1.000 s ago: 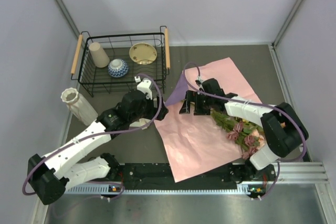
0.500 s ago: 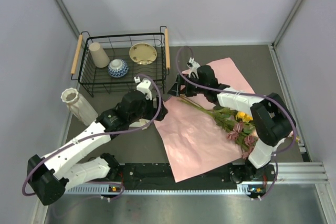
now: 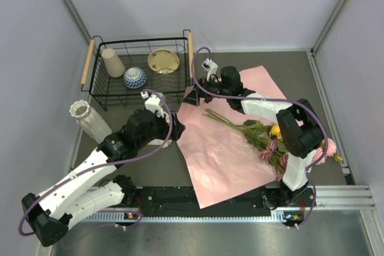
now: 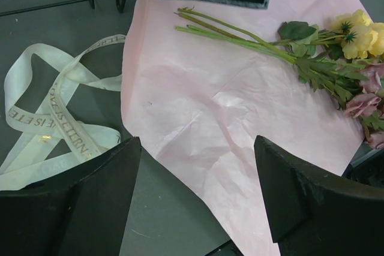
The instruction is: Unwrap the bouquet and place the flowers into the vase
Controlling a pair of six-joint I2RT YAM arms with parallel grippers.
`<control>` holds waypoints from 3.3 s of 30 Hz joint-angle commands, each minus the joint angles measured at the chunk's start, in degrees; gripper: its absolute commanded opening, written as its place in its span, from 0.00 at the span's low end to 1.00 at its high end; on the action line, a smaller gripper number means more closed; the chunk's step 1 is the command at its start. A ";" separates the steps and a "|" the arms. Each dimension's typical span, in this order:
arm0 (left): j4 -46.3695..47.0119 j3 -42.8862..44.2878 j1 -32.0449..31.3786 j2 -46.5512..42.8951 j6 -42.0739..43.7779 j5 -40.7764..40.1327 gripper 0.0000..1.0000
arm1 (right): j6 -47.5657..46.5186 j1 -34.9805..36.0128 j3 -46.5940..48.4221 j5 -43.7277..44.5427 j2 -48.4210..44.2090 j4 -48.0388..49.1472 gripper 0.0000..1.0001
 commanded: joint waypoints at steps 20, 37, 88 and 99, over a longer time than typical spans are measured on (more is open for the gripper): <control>8.06 2.64 -0.17 9.84 3.88 6.89 0.82 | -13.87 -9.88 -16.57 25.41 -22.06 -35.66 0.51; 7.97 1.67 -0.08 8.17 2.83 6.89 0.82 | -17.39 -3.37 -9.97 30.76 -11.34 -34.87 0.25; 22.63 4.22 -0.17 11.33 4.33 34.73 0.82 | -7.57 -1.79 -6.45 41.41 -42.97 -37.68 0.00; 29.16 5.62 -0.43 9.58 0.79 32.74 0.77 | 21.95 -6.53 -11.03 17.24 -42.28 -25.81 0.00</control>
